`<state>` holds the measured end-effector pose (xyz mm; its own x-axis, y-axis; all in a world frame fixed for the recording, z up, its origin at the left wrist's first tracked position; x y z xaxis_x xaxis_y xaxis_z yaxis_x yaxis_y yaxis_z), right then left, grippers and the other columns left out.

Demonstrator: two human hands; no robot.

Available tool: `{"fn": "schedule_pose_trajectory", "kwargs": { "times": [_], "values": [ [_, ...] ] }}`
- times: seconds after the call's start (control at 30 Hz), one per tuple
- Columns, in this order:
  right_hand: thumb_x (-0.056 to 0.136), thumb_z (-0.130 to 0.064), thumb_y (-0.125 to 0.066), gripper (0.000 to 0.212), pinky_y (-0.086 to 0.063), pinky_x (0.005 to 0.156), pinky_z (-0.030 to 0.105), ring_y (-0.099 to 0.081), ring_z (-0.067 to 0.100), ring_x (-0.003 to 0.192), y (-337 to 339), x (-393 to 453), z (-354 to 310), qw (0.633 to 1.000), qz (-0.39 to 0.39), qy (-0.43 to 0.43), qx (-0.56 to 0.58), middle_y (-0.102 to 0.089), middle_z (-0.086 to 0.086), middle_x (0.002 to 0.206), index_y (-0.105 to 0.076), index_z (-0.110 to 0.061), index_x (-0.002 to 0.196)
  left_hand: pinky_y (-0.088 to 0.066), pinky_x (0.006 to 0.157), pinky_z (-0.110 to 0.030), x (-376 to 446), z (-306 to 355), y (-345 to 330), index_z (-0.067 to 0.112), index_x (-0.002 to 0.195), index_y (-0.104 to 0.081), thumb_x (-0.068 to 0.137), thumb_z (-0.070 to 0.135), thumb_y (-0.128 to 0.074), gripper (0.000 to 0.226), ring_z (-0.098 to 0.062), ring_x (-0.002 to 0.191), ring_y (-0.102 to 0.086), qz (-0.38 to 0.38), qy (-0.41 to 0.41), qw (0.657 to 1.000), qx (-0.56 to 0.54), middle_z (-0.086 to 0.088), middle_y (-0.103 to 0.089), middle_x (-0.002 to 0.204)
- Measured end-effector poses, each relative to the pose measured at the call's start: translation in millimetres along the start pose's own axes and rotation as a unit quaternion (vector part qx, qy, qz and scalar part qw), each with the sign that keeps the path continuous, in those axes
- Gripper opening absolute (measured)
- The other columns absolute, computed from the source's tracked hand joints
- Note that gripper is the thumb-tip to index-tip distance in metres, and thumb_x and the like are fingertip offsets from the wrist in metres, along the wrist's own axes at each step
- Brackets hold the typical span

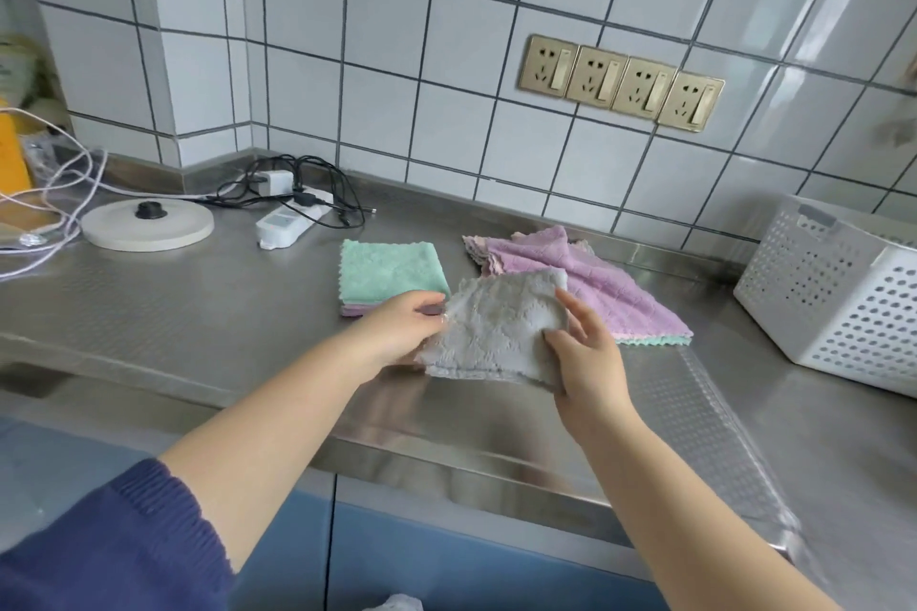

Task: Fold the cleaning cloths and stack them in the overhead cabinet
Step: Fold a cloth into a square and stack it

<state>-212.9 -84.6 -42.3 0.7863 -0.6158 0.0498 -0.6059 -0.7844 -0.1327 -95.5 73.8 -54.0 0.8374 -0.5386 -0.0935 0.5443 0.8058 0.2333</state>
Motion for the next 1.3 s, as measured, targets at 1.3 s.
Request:
{"fn": "schedule_pose_trajectory", "kwargs": {
  "times": [1.3],
  "values": [
    [0.077, -0.037, -0.071, 0.027, -0.047, 0.083, 0.024, -0.060, 0.014, 0.099, -92.1, 124.3, 32.5, 0.735, -0.191, 0.375, -0.532, -0.059, -0.001, 0.116, -0.071, -0.025, 0.102, -0.037, 0.077, -0.020, 39.1, -34.9, 104.4, 0.031, 0.126, -0.045, 0.077, 0.024, -0.073, 0.057, -0.012, 0.090, -0.057, 0.200, -0.116, 0.942, 0.243, 0.013, -0.035, 0.117]
  ]
}}
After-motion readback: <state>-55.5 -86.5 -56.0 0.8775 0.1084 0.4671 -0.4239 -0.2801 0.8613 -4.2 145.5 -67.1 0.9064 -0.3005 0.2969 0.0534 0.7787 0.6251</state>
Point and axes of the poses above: each hand's wrist, its own x-axis towards the middle knuckle, its own y-axis out of the back of the hand, z = x × y, the point moved 2 cm from there along x, towards the middle knuckle
